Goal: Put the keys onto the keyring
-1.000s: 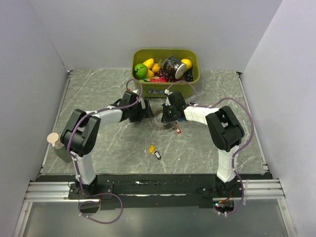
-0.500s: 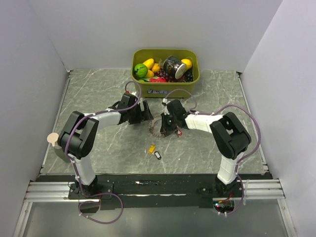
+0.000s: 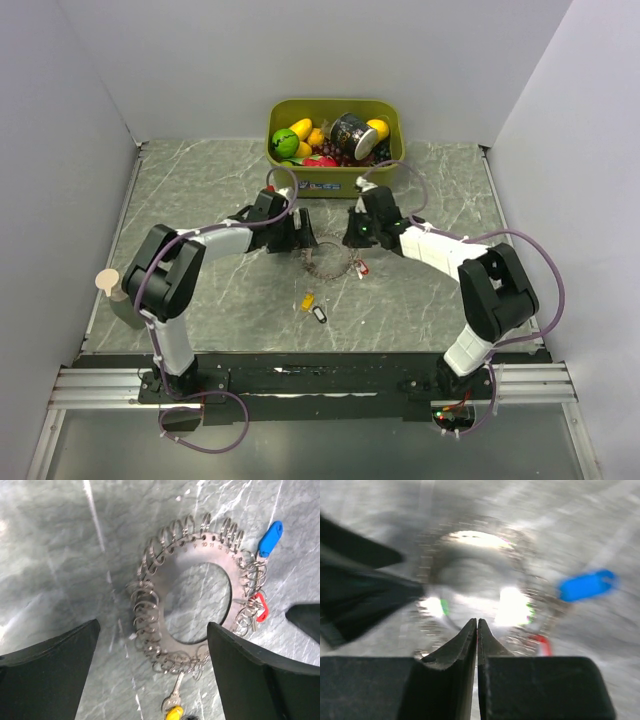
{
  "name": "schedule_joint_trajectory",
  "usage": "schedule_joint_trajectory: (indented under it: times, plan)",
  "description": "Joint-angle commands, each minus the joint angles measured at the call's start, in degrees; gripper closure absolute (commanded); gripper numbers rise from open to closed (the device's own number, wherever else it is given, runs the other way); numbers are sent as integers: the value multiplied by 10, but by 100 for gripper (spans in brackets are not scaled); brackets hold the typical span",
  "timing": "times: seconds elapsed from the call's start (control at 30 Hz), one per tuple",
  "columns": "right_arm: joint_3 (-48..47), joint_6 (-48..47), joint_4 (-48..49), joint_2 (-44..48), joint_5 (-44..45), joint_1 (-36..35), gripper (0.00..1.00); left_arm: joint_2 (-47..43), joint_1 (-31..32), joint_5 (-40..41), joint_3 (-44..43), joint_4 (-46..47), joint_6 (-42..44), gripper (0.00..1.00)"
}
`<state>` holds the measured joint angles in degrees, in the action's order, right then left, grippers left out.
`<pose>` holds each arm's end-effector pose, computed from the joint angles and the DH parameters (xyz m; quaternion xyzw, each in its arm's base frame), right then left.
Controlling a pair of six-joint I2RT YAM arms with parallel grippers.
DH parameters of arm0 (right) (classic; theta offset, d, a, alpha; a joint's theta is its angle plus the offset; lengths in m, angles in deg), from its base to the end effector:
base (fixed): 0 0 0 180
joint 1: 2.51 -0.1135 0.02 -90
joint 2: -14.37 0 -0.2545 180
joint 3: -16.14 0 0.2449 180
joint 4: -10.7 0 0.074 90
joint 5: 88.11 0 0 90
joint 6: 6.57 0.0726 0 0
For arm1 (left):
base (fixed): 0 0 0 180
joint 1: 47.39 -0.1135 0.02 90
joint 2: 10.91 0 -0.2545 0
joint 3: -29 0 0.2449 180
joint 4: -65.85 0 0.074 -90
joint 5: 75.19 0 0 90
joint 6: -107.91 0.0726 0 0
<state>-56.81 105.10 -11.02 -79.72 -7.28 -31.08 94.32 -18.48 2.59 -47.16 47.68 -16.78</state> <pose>0.3224 0.1887 0.1799 -0.0869 0.9101 0.2355 0.3298 0.3421 -0.2065 0.1336 -0.0079 0.9267 -0.2752 0.2558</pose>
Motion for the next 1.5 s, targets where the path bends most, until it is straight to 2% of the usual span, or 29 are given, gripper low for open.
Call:
schedule_joint_trajectory:
  times: [0.0, 0.13, 0.17, 0.33, 0.57, 0.7, 0.83, 0.93, 1.0, 1.23, 1.33, 1.47]
  plan:
    - [29, 6, -11, -8, -13, 47, 88, 34, 12, -19, -34, -12, 9, 7]
    - [47, 7, -2, -18, -32, 57, 87, 63, 26, -25, -57, -13, 20, 14]
    - [51, 9, 8, -22, -43, 57, 87, 68, 30, -26, -63, -20, 24, 20]
    - [77, 23, 27, -30, -72, 56, 85, 92, 45, -21, -91, -30, 34, 33]
    - [121, 47, 36, -3, -82, 56, 85, 102, 50, -24, -114, -36, 47, 43]
    - [138, 50, 33, 19, -68, 56, 85, 98, 51, -25, -124, -35, 53, 42]
    - [132, 49, 16, 54, -56, 56, 85, 85, 51, -7, -129, -39, 60, 35]
    - [124, 48, 8, 85, -44, 56, 77, 64, 51, 26, -129, -49, 65, 22]
    - [120, 44, 3, 101, -31, 56, 71, 44, 49, 54, -126, -60, 67, 19]
    - [116, 29, 0, 145, 6, 60, 45, -28, 27, 48, -77, -54, 62, 20]
    - [110, 24, 0, 133, 4, 64, 39, -53, 18, 38, -52, -45, 63, 21]
    - [100, 19, 3, 116, -18, 68, 37, -73, 4, 12, -18, -34, 63, 22]
